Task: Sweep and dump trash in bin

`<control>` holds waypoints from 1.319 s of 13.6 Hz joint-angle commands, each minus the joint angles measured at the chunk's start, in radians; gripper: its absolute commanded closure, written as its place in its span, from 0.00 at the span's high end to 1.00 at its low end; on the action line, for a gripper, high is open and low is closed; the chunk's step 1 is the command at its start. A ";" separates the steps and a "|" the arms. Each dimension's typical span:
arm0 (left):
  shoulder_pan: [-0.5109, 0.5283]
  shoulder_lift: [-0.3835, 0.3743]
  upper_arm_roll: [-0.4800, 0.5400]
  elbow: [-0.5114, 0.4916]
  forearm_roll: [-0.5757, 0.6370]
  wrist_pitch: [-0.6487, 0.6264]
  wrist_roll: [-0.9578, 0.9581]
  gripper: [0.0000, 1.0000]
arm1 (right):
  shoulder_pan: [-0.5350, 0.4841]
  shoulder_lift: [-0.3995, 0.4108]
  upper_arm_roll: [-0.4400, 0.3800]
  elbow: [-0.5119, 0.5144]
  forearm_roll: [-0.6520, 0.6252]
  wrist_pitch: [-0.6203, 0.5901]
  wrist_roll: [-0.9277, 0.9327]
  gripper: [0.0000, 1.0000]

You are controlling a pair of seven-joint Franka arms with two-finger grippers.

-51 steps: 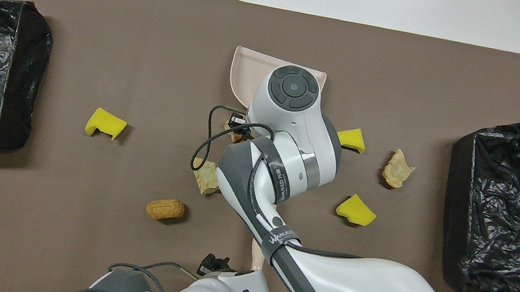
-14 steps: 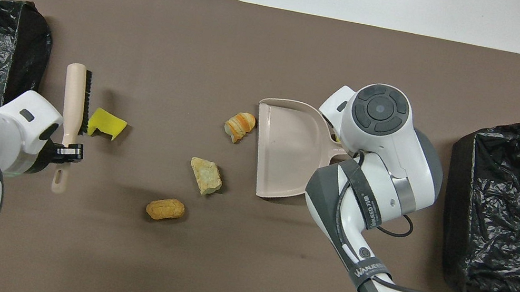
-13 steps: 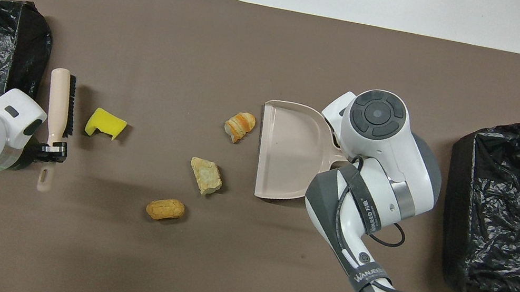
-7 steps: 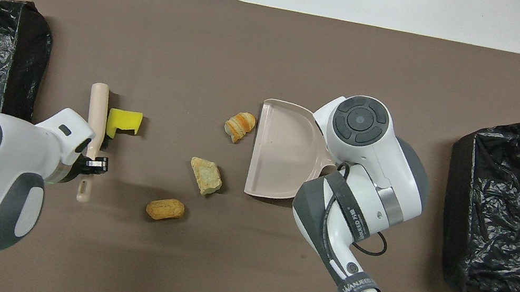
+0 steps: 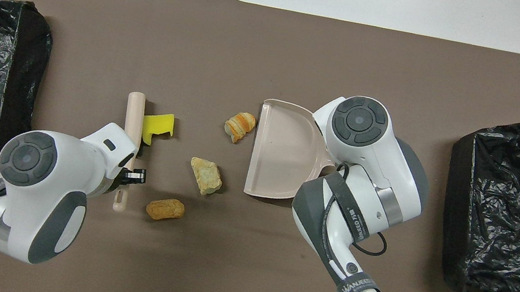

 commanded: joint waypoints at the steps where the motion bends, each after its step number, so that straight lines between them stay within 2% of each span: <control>1: -0.070 0.135 0.012 0.109 -0.011 0.020 -0.045 0.00 | 0.003 -0.015 0.004 -0.023 -0.001 0.009 0.051 0.00; 4: -0.110 0.153 0.004 0.124 -0.036 0.044 -0.051 0.00 | 0.003 -0.015 0.004 -0.023 -0.001 0.010 0.059 0.00; 7: -0.191 0.181 0.002 0.150 -0.056 0.065 -0.040 0.00 | 0.003 -0.015 0.004 -0.023 -0.001 0.009 0.068 0.00; 9: -0.260 0.207 0.002 0.166 -0.061 0.123 -0.040 0.00 | 0.005 -0.015 0.004 -0.023 -0.001 0.009 0.072 0.00; 13: -0.385 0.193 0.002 0.173 -0.071 0.122 -0.071 0.00 | 0.005 -0.015 0.004 -0.023 -0.001 0.009 0.077 0.00; 15: -0.379 0.184 0.005 0.192 -0.071 0.088 -0.100 0.00 | 0.003 -0.015 0.004 -0.023 -0.001 0.009 0.077 0.00; 18: -0.339 0.118 0.012 0.193 -0.073 -0.020 -0.134 0.00 | 0.003 -0.015 0.004 -0.023 -0.001 0.009 0.077 0.00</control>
